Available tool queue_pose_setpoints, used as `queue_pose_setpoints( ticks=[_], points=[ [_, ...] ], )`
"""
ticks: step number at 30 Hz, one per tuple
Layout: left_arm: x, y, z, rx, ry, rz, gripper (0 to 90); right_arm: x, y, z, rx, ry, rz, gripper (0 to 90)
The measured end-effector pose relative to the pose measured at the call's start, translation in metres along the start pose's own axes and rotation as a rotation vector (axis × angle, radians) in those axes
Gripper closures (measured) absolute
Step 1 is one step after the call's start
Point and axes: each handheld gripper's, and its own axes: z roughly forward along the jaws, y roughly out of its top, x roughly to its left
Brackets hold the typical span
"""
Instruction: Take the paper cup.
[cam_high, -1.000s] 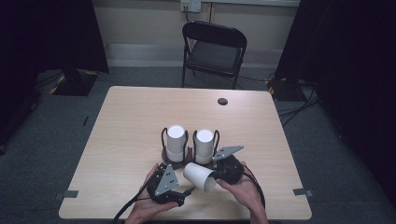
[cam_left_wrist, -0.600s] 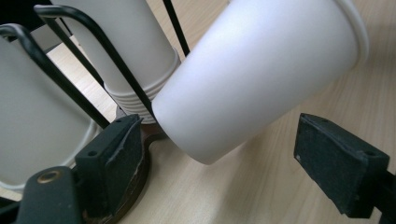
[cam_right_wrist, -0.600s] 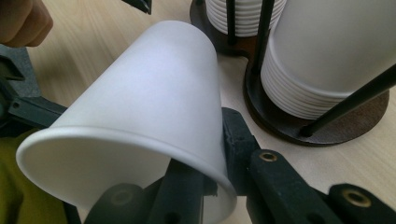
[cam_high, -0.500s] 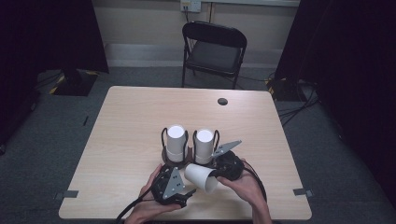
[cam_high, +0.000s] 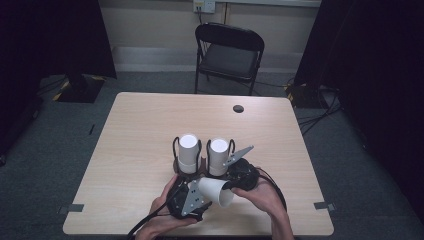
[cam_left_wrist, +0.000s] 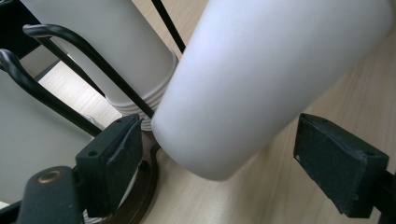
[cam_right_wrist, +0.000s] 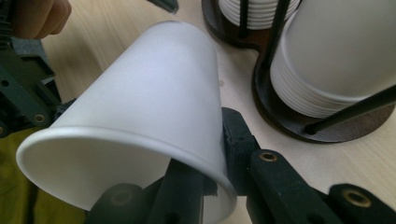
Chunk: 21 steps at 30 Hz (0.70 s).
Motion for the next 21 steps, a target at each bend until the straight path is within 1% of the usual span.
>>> queue_pose_setpoints(
  ticks=[1,2,3,4,5,6,8,9,10,11,13,14,17,18,19,21],
  points=[
    [0.0,0.001,0.001,0.001,-0.002,-0.002,16.3,0.001,0.003,0.001,0.014,0.008,0.004,86.7],
    [0.0,0.001,0.001,0.007,-0.017,-0.003,16.3,0.001,0.003,0.001,0.014,0.008,0.004,86.7],
    [-0.001,0.001,0.002,0.007,-0.023,0.005,17.6,0.001,0.004,0.001,0.021,0.008,0.003,86.7],
    [-0.002,0.002,0.003,0.013,-0.02,0.02,17.5,0.001,0.005,0.001,0.028,0.017,-0.005,86.7],
    [-0.003,0.001,0.004,0.01,-0.019,0.014,17.6,0.002,0.005,0.001,0.035,0.026,0.0,86.7],
    [-0.004,0.002,0.004,0.012,-0.015,0.023,17.9,0.001,0.006,0.002,0.04,0.033,0.006,86.7],
    [-0.006,0.004,0.006,0.02,-0.005,0.053,17.4,0.001,0.009,0.004,0.064,0.039,0.011,86.8],
    [-0.006,0.004,0.006,0.02,-0.005,0.053,17.2,0.001,0.009,0.004,0.064,0.039,0.011,86.8],
    [-0.007,0.005,0.006,0.018,0.002,0.061,17.2,0.002,0.01,0.005,0.069,0.043,0.009,86.8],
    [-0.008,0.007,0.006,0.015,0.0,0.068,17.3,0.003,0.011,0.005,0.074,0.046,0.016,86.8],
    [-0.01,0.008,0.007,0.008,0.006,0.07,18.0,0.004,0.013,0.006,0.078,0.053,0.013,86.8],
    [-0.01,0.009,0.007,0.001,0.012,0.089,18.3,0.003,0.015,0.006,0.08,0.054,0.018,86.8],
    [-0.01,0.01,0.007,-0.001,0.01,0.094,18.7,0.002,0.015,0.007,0.081,0.059,0.025,86.8],
    [-0.011,0.011,0.007,-0.014,0.01,0.1,18.7,0.002,0.015,0.007,0.081,0.059,0.025,86.8],
    [-0.012,0.013,0.008,-0.016,0.006,0.096,18.8,0.002,0.016,0.007,0.081,0.062,0.029,86.9],
    [-0.013,0.015,0.009,-0.029,-0.005,0.1,19.3,0.002,0.017,0.008,0.083,0.056,0.036,87.6]
  ],
)
